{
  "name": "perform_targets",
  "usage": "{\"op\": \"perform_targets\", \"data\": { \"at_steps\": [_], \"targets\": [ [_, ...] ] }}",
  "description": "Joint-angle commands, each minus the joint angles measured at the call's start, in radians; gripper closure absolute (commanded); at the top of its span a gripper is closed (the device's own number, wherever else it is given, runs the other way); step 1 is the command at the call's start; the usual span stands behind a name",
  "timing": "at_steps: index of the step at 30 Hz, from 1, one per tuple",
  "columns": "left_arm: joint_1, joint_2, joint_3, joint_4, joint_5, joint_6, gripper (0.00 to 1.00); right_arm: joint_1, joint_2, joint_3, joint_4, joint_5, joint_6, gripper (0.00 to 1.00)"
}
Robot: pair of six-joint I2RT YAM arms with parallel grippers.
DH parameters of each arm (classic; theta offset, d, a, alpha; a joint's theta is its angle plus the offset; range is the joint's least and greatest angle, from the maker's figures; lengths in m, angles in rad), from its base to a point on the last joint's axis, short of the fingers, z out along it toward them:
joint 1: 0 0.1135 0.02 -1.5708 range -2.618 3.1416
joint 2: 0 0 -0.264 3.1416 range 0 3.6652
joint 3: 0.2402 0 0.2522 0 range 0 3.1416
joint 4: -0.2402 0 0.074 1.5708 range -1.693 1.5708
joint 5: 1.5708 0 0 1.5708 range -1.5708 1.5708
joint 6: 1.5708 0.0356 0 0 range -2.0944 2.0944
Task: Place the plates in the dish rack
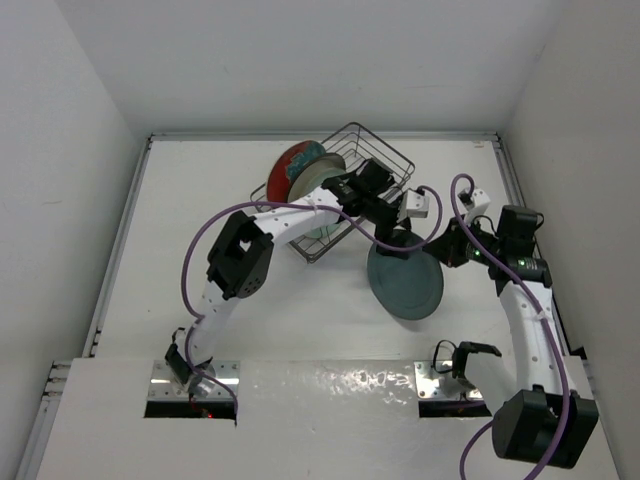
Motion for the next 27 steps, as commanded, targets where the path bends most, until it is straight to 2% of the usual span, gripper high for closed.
{"op": "perform_targets", "data": {
  "at_steps": [1, 3, 4, 5, 9, 10, 13, 14, 17, 18, 21, 25, 27],
  "targets": [
    [-0.014, -0.021, 0.019, -0.021, 0.086, 0.058, 0.37, 0.006, -0.041, 0.041, 0.133, -0.097, 0.034, 1.0],
    [-0.014, -0.027, 0.024, -0.069, 0.088, 0.067, 0.67, 0.006, -0.039, 0.041, 0.14, -0.085, 0.038, 1.0],
    [-0.014, -0.039, 0.022, -0.086, 0.086, 0.078, 0.94, 0.006, -0.033, 0.044, 0.132, -0.077, 0.034, 1.0],
    [-0.013, -0.047, 0.021, -0.098, 0.073, 0.078, 1.0, 0.006, -0.031, 0.05, 0.123, -0.07, 0.028, 1.0],
    [-0.01, -0.089, 0.025, -0.155, 0.007, 0.06, 1.0, 0.006, -0.028, 0.07, 0.078, 0.009, 0.022, 1.0],
    [-0.009, -0.104, 0.03, -0.161, -0.041, 0.034, 1.0, 0.006, -0.04, 0.075, 0.08, 0.112, 0.04, 1.0],
    [-0.006, -0.125, 0.094, -0.193, -0.167, -0.052, 1.0, 0.006, -0.071, 0.102, 0.071, 0.378, 0.088, 0.65],
    [-0.002, -0.132, 0.111, -0.198, -0.202, -0.083, 1.0, 0.006, -0.08, 0.11, 0.069, 0.441, 0.106, 0.43],
    [0.013, -0.159, 0.177, -0.219, -0.312, -0.184, 1.0, 0.006, -0.122, 0.147, 0.067, 0.671, 0.146, 0.29],
    [0.018, -0.177, 0.192, -0.224, -0.338, -0.219, 1.0, 0.004, -0.133, 0.156, 0.067, 0.732, 0.16, 0.22],
    [0.033, -0.202, 0.254, -0.247, -0.434, -0.247, 1.0, 0.004, -0.169, 0.191, 0.069, 0.914, 0.202, 0.18],
    [0.052, -0.231, 0.342, -0.293, -0.568, -0.279, 1.0, 0.006, -0.18, 0.195, 0.08, 0.964, 0.211, 0.18],
    [0.058, -0.269, 0.35, -0.295, -0.569, -0.287, 1.0, 0.006, -0.174, 0.19, 0.072, 0.964, 0.223, 0.18]
  ]
}}
